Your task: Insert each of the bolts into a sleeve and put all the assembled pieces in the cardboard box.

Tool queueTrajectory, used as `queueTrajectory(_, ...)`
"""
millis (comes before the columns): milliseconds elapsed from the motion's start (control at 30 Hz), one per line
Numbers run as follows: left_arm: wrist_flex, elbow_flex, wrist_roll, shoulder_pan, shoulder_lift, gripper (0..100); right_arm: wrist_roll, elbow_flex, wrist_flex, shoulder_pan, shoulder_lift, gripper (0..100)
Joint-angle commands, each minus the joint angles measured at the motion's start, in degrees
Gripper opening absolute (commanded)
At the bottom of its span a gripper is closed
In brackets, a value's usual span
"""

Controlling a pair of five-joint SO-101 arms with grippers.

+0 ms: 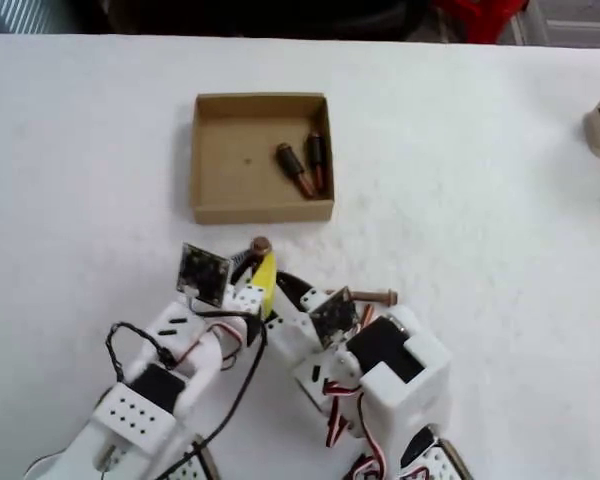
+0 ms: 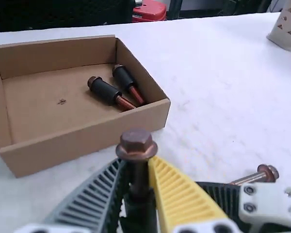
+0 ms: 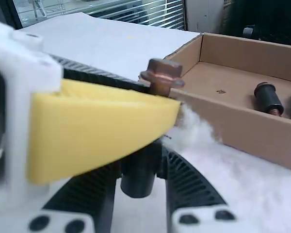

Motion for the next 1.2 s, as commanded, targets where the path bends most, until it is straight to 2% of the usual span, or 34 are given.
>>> queueTrajectory(0, 0.6, -0.2, -4.4, 0.9, 0.0, 14, 0.4, -0.3, -0.2, 0.6, -0.9, 1.6)
queueTrajectory(167, 3.2, -0.2, -2.5, 0.7, 0.1, 36, 0.4, -0.3, -0.2, 0.6, -0.9, 1.6)
queueTrajectory(300, 3.5, -0.2, -2.5, 0.7, 0.1, 42, 0.4, -0.3, -0.2, 0.6, -0.9, 1.6)
queueTrajectory(533, 3.5, -1.6, -2.3, -0.9, 0.1, 42, 0.4, -0.3, -0.2, 0.6, -0.9, 1.6)
queueTrajectory(867, 4.0, -11.2, 14.7, -10.6, 0.1, 41, 0.4, -0.3, -0.2, 0.5, -0.9, 1.6)
queueTrajectory(1000, 4.0, -13.6, 19.1, -13.0, 0.1, 41, 0.4, -0.3, -0.2, 0.5, -0.9, 1.6)
queueTrajectory(1067, 3.9, -13.8, 19.9, -14.5, 0.1, 37, 0.4, -0.3, -0.2, 0.5, -0.9, 1.6)
queueTrajectory(1167, 3.8, -13.8, 19.8, -16.1, 0.1, 20, 0.4, -0.3, -0.2, 0.5, -0.9, 1.6)
